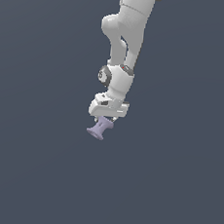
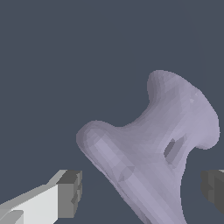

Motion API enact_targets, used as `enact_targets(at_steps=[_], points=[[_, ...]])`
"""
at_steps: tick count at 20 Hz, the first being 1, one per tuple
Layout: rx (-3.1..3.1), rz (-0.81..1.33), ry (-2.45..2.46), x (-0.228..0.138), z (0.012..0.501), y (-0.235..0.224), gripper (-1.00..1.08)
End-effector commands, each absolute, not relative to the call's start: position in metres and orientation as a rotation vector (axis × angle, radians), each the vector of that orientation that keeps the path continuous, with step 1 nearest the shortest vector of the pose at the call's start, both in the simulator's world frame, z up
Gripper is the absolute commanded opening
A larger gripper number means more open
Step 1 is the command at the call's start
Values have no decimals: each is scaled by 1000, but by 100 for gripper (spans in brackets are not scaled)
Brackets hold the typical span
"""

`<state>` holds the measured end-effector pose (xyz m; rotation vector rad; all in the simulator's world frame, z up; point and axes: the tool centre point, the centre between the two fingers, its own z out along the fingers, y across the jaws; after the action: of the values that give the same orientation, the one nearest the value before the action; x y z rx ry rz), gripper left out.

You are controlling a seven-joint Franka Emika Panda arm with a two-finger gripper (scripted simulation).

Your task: Pick up the object and move it to a goal position.

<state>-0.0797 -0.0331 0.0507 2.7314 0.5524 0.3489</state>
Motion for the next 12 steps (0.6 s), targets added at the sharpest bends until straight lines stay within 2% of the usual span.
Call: enact_targets(at_steps=[1,12], points=[[2710,358,572,-83,51,-35,108],[2543,424,701,-104,61,-48,108]])
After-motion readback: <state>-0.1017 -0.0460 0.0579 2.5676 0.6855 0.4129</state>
